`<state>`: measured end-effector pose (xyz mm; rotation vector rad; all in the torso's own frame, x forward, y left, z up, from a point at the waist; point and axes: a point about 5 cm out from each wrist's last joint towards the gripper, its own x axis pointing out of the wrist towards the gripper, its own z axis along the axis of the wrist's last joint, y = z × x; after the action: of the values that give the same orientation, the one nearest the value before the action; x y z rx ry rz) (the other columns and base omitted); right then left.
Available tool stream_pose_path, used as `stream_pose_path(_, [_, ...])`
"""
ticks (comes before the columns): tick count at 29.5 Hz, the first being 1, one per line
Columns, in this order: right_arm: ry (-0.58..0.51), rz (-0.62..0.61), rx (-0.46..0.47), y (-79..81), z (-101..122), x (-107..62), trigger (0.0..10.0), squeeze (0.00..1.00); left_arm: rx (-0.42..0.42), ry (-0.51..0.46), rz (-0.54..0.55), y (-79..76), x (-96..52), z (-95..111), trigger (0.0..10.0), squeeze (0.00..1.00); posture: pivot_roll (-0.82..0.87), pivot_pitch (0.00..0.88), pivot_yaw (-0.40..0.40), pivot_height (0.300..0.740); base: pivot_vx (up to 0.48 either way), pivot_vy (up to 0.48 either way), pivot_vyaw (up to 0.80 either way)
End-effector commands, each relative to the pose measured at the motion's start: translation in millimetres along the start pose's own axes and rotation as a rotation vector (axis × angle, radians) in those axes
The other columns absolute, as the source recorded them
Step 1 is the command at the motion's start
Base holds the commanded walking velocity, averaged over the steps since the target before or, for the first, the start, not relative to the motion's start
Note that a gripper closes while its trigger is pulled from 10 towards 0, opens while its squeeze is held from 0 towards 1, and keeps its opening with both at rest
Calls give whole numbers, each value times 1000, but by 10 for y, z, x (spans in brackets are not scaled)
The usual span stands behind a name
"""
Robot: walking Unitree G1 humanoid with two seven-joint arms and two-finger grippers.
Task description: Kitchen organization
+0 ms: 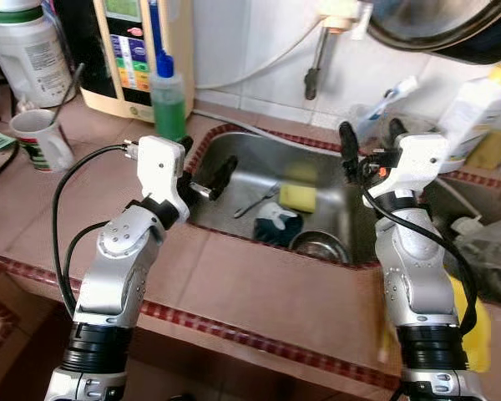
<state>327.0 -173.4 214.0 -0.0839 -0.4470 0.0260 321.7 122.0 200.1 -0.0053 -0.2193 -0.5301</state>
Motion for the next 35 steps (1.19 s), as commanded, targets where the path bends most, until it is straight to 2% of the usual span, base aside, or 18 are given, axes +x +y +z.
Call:
stream_pose_path(1, [-35, -24, -36, -32, 58, -20, 10000, 0, 8, -4, -4, 8, 10, 12, 10000, 0, 8, 0, -78, 740, 0, -480, 0])
stream_pose_path(6, [-39, -43, -59, -62, 41, -32, 10000, 0, 10, -5, 0, 34, 13, 10, 10000, 0, 5, 0, -75, 740, 0, -480, 0])
stream_pose_path(28, [-30, -7, -83, -10, 7, -77, 10000, 0, 10, -13, -11, 28, -3, 8, 10000, 0, 5, 0, -84, 740, 0, -476, 0])
stream_pose_path(32, [-19, -4, -74, -5, -12, -102, 10000, 0, -34, -25, -9, 27, -21, 16, 10000, 0, 4, 0, -85, 740, 0, 0, 0])
stream_pose_path(35, [8, 9, -57, 17, -59, -181, 10000, 0, -27, 7, -27, 7, -65, -24, 10000, 0, 0, 0, -83, 740, 0, 0, 0])
